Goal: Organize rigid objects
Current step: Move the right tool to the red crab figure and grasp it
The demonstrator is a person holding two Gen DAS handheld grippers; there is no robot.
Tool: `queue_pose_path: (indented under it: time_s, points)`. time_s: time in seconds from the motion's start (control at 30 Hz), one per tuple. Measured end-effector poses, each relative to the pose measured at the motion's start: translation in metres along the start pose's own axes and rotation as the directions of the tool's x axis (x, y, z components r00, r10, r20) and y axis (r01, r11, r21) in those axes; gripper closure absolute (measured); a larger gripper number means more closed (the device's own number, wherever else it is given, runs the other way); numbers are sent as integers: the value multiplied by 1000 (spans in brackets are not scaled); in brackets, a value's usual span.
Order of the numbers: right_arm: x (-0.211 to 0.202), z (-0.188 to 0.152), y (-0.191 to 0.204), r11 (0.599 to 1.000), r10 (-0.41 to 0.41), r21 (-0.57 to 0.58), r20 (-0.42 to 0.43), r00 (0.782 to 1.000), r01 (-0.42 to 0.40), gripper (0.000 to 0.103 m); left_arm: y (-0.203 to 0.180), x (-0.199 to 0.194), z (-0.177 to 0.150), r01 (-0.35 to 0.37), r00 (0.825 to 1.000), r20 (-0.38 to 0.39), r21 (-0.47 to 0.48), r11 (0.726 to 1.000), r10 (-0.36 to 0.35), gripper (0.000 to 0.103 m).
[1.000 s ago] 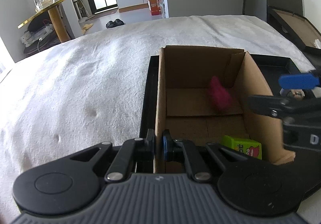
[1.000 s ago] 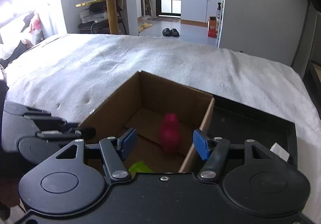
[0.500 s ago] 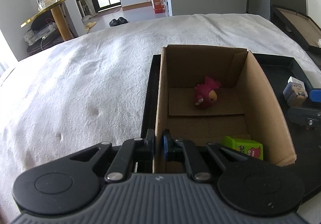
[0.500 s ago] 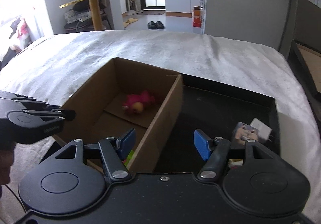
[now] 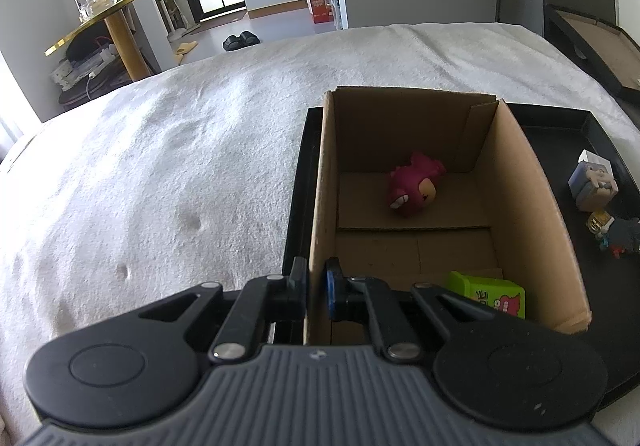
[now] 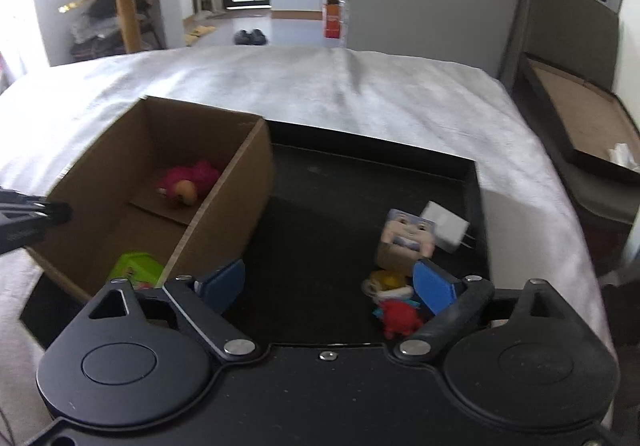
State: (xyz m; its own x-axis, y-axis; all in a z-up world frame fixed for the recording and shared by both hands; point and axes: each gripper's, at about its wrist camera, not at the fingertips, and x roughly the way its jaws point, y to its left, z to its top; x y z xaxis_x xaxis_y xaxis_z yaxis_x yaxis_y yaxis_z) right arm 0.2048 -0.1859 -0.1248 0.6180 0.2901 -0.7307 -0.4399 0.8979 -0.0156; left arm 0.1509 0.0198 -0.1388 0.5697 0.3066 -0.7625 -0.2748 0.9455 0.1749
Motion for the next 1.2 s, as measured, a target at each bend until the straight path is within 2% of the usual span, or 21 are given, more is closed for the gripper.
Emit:
queue_pose_path:
  time_s: [0.4, 0.5, 0.63, 0.9, 1.17, 1.2]
  points:
    - [19, -22, -14, 991, -131, 26, -51, 990, 132, 10, -2, -1, 1, -9, 1000, -9, 14, 1000, 10, 94]
    - [23, -29, -15, 988, -151, 16, -33, 988, 151, 16, 0, -1, 3, 0, 1000, -19, -9, 1000, 0, 94]
    - [31, -36, -20, 987, -160, 9, -15, 987, 160, 39, 1, -1, 3, -4, 1000, -19, -7, 1000, 4, 94]
    - [49, -39, -25, 990, -139, 1, -37, 990, 139, 46, -2, 0, 2, -19, 1000, -10, 2, 1000, 19, 94]
    - [69, -32, -25, 990, -144, -14, -83, 986, 143, 46, -7, -1, 0, -52, 999, 0, 22, 998, 52, 93]
    - [71, -32, -25, 990, -140, -11, -95, 986, 140, 51, -8, -1, 0, -58, 998, 3, 27, 998, 58, 93]
